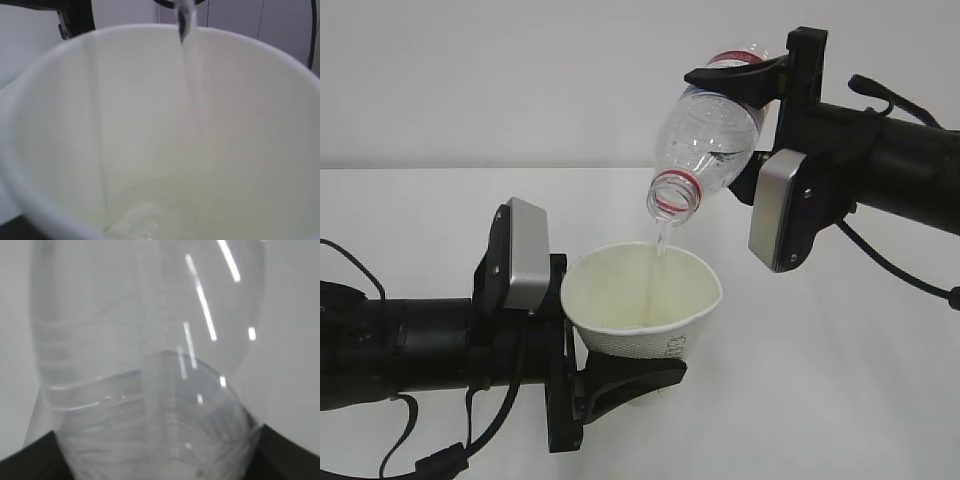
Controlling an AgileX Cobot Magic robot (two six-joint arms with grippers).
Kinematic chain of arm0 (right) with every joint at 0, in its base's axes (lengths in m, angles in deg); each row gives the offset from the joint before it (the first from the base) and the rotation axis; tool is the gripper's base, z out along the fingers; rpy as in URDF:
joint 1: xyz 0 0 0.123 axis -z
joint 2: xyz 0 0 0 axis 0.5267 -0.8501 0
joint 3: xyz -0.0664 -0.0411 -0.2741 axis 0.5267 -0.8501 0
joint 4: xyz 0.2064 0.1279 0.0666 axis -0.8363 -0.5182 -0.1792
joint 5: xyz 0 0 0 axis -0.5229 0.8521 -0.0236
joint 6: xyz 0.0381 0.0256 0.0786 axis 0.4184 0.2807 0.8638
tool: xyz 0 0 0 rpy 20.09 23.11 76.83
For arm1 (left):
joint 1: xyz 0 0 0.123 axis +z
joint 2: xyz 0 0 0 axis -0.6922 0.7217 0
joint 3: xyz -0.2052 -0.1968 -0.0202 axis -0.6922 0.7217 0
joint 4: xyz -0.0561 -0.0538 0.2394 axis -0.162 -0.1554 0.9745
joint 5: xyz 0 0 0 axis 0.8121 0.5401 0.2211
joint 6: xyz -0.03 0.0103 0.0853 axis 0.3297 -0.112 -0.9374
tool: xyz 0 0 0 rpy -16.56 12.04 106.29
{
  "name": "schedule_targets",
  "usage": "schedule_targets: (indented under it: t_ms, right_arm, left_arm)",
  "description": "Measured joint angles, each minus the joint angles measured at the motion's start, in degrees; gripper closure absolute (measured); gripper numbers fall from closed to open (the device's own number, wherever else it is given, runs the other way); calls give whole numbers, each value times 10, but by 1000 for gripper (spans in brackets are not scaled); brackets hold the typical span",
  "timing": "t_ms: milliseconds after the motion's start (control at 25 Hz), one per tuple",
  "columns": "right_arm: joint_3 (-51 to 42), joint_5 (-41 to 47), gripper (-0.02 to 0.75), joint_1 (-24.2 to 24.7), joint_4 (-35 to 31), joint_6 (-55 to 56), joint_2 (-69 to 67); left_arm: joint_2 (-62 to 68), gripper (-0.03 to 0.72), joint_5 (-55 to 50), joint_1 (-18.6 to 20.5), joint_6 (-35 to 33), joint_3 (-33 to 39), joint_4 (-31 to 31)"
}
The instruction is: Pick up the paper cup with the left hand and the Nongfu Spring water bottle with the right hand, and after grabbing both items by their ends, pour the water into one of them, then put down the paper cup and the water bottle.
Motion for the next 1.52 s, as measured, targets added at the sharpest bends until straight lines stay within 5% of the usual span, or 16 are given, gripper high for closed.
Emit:
schedule_targets:
  t_ms: [1520]
  right_arm:
    - [0,-1,243,0,-1,0,0]
  left_arm:
    - [0,185,-2,0,0,0,0]
